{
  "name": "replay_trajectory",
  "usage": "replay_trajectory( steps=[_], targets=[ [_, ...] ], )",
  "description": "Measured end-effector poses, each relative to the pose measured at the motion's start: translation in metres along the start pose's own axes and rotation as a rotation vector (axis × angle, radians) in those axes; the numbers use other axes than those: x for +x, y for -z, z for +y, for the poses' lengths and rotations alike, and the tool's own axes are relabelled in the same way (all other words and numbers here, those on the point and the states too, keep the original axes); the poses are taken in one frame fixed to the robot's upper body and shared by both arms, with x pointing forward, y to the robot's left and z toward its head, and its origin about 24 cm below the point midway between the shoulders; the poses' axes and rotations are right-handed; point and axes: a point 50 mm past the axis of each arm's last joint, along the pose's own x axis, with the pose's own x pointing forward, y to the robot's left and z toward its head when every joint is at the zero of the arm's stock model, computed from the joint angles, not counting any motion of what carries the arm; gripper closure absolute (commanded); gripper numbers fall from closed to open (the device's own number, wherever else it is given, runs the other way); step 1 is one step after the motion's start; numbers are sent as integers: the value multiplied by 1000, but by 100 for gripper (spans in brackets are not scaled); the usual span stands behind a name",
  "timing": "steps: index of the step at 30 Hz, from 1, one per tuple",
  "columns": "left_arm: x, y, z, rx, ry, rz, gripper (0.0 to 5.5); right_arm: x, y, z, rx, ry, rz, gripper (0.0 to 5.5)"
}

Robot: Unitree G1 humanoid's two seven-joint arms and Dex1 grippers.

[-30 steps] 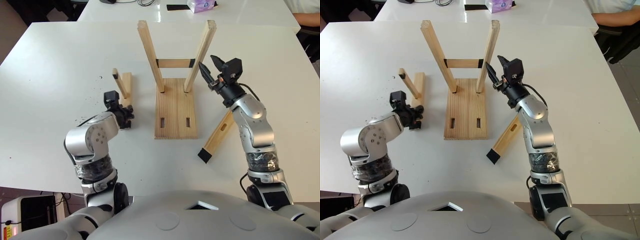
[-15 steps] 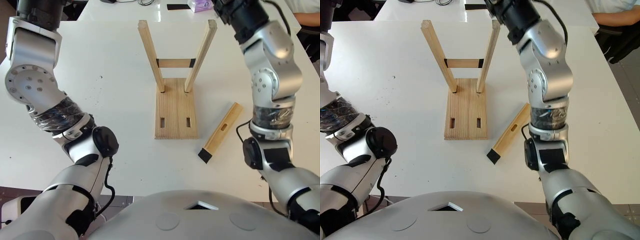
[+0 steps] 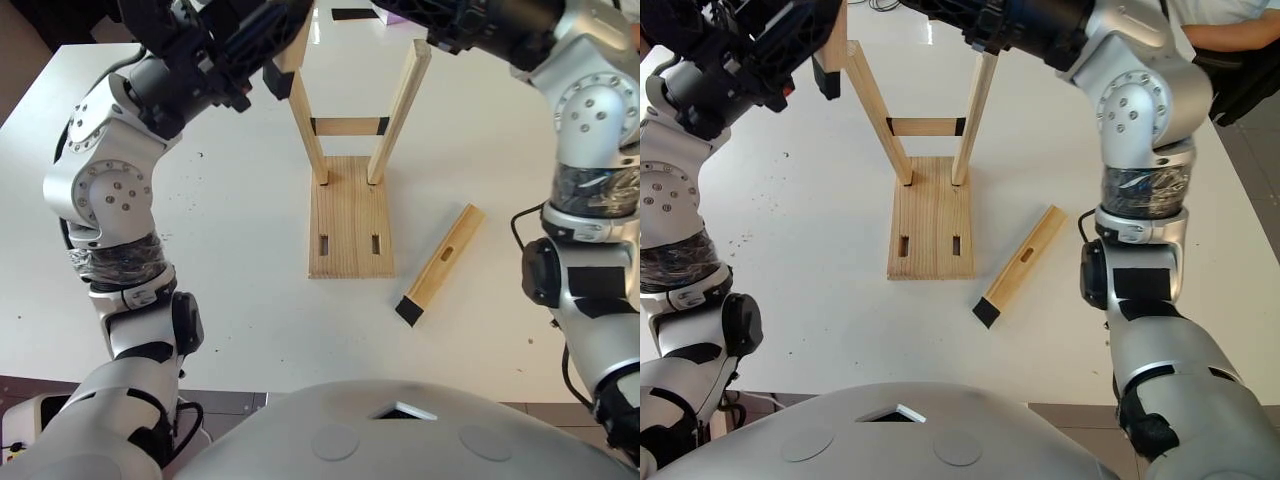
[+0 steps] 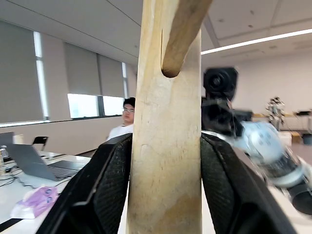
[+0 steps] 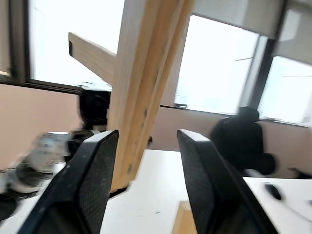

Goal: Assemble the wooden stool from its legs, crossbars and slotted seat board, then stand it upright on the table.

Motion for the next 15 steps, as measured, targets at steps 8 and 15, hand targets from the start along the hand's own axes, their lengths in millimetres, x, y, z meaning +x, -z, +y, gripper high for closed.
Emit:
replay_trajectory(
  steps=[8,15],
  targets=[
    [-4,-4,-4,19,131,55,343,-18,-15,-3,83,-89,-13,256],
    [-3,0,-7,5,192,90,343,-20,-22,14,41,-200,18,256]
  ],
)
